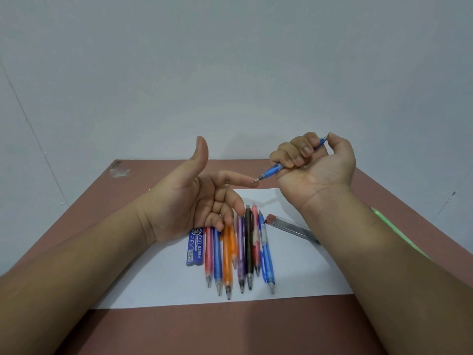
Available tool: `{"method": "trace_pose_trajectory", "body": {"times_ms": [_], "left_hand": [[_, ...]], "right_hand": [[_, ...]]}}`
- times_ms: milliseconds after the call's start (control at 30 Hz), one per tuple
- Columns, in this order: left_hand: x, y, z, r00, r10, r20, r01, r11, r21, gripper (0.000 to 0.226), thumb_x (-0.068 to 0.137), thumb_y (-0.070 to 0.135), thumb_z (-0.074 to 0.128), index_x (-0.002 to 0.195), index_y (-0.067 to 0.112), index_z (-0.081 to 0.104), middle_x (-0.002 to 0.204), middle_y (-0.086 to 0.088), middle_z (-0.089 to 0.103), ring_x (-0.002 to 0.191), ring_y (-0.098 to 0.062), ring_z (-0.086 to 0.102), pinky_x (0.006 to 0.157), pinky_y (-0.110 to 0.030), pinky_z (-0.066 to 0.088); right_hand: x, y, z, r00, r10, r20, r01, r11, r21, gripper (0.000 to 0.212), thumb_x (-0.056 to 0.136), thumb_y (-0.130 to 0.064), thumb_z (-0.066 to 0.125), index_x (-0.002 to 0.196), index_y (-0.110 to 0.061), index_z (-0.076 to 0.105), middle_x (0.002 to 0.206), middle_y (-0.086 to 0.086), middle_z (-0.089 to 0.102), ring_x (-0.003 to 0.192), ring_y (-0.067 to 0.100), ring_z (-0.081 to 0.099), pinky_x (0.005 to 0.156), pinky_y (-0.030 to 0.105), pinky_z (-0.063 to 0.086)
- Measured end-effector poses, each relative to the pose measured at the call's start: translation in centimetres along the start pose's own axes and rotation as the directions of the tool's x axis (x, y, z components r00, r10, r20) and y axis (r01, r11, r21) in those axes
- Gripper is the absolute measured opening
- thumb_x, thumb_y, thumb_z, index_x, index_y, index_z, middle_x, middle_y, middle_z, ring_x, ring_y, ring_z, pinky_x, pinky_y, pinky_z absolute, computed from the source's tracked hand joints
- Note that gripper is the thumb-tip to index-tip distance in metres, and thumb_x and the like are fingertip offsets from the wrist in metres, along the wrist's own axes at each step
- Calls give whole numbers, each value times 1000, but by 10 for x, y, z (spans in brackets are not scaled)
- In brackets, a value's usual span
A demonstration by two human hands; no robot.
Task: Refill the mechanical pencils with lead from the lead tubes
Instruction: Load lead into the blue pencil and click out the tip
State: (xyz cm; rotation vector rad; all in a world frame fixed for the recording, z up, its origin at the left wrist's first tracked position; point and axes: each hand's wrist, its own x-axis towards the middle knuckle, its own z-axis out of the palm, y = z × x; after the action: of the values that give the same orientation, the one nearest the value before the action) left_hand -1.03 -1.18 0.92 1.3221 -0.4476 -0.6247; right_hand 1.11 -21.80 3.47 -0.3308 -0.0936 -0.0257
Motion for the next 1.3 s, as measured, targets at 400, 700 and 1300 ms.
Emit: {"method": "trace_pose_trajectory", "body": {"times_ms": [400,700,1300], "left_hand": [[0,0,-1,1000,-2,8,2,1000,3,103,75,88,25,124,9,69,94,-19,66,70,-22,63,61,-27,56],[0,0,-1,999,-20,-37,19,1000,-22,108,72,89,30,132,5,62,94,-22,65,70,-25,63,61,-28,56],[1,1,2,991,-61,-115,60,998,-12,112,73,92,26,129,3,63,90,-21,67,66,-21,64,58,-24,57]], "right_hand": [[2,-1,0,1000,-18,15,18,1000,-10,34,92,-31,33,62,-16,37,55,-3,29,45,14,20,46,24,23],[5,-3,-5,1000,-28,-12,27,999,-38,32,91,-30,33,62,-17,35,56,-3,28,47,15,19,48,24,22],[19,-3,-24,991,-62,-122,42,986,-162,38,92,-32,32,58,-16,37,54,-1,28,46,15,19,51,24,19]]}}
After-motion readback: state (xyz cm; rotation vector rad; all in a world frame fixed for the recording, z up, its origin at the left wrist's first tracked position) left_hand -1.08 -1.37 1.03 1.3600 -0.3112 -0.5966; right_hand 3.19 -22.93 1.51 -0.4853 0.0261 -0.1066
